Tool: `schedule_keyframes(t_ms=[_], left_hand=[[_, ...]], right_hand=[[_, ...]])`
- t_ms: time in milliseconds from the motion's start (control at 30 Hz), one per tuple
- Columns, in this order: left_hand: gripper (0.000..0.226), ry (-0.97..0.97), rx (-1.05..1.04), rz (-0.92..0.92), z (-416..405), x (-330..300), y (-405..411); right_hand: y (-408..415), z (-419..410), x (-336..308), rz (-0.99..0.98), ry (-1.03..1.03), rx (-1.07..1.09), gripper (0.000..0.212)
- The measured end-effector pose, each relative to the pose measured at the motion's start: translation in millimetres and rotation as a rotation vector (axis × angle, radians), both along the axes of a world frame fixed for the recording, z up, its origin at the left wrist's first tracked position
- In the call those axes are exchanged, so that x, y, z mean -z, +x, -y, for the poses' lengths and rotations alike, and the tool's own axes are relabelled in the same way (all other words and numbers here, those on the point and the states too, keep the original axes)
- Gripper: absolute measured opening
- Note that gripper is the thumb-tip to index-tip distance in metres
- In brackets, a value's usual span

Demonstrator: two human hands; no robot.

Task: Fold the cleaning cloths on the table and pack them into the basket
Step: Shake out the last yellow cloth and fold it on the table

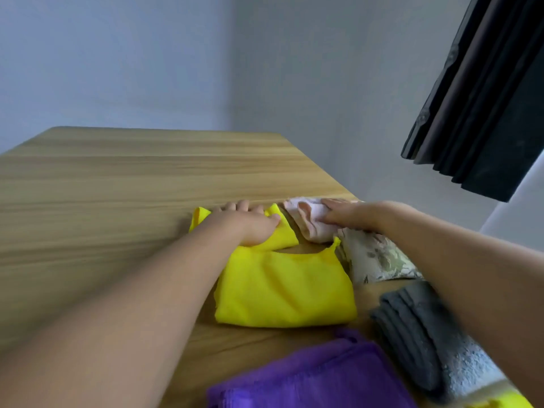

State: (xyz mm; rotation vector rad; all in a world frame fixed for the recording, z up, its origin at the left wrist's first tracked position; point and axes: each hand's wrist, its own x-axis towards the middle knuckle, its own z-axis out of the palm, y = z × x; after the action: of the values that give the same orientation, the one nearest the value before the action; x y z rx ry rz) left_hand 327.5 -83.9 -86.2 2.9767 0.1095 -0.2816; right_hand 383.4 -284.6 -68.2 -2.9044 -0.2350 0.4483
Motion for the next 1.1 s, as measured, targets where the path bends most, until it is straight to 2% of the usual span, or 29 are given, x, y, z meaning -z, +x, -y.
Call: schedule_keyframes(t_ms=[100,233,433,667,1100], left_hand=[[0.063,-0.037,-0.021,0.122,1,17,-4],[0.056,-0.003,-0.007,0.243,1,21,-7],[0.050,-0.030,-0.001,0.360,3,22,-13],[0.046,-0.028,-0.056,0.440,2,20,-18],[0.049,0.002,-0.095,0.422,3,21,-18]], right_hand=[[5,1,19,0.173,-0.146,-0.035,0.058],[9,8,23,0.177,-0.093,-0.068,0.037],[6,8,26,0.214,-0.154,-0.088,0.056],[6,7,30,0.261,-0.093,-0.029,0.062],[-3,2,26,0.287,-0.059,0.037,0.060]])
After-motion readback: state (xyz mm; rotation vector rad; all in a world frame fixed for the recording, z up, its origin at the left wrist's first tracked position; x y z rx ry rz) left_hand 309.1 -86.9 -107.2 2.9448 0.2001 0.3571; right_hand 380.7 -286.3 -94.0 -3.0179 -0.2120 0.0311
